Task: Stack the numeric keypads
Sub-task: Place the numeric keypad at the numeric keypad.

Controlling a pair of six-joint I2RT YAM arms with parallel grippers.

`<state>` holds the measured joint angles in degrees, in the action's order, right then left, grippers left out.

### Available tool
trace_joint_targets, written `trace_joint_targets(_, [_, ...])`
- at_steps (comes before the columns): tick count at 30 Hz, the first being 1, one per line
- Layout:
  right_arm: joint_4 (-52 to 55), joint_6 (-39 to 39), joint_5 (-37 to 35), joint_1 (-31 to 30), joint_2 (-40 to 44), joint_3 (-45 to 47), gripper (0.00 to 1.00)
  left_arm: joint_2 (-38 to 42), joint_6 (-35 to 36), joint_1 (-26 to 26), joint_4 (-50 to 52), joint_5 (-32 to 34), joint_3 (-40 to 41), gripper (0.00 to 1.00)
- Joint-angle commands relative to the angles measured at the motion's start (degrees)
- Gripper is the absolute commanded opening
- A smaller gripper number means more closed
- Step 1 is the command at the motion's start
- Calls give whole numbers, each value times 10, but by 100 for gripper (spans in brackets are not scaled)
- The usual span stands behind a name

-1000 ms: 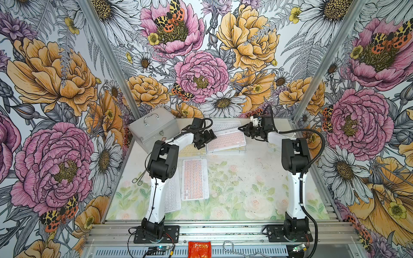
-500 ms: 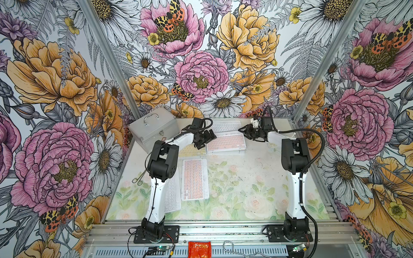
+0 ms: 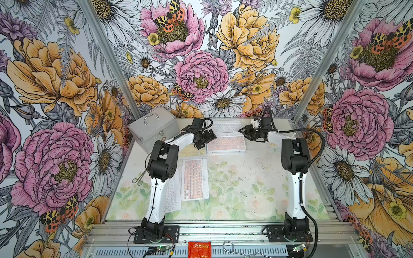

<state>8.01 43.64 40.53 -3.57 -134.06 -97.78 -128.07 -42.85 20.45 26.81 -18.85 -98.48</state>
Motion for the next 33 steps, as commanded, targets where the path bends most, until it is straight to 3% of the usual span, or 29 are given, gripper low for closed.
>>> trace_joint_targets(1, [10,-24,-19,-3,-7,-16,50,0,9,-1,-1,7,3,99])
trace_joint_targets(19, [52,-65,-68,-14,15,-24,67,26,17,-11,-1,14,29,99])
trace_joint_targets(22, [68,-93,-115,-13,58,-3,76,44,26,-16,0,23,39,99])
trace_joint_targets(27, [186,-158,-271,11,94,-45,99,97,52,-16,21,70,53,99])
trace_joint_targets(33, [299,-189,-391,46,25,-149,100,117,71,46,35,92,29,99])
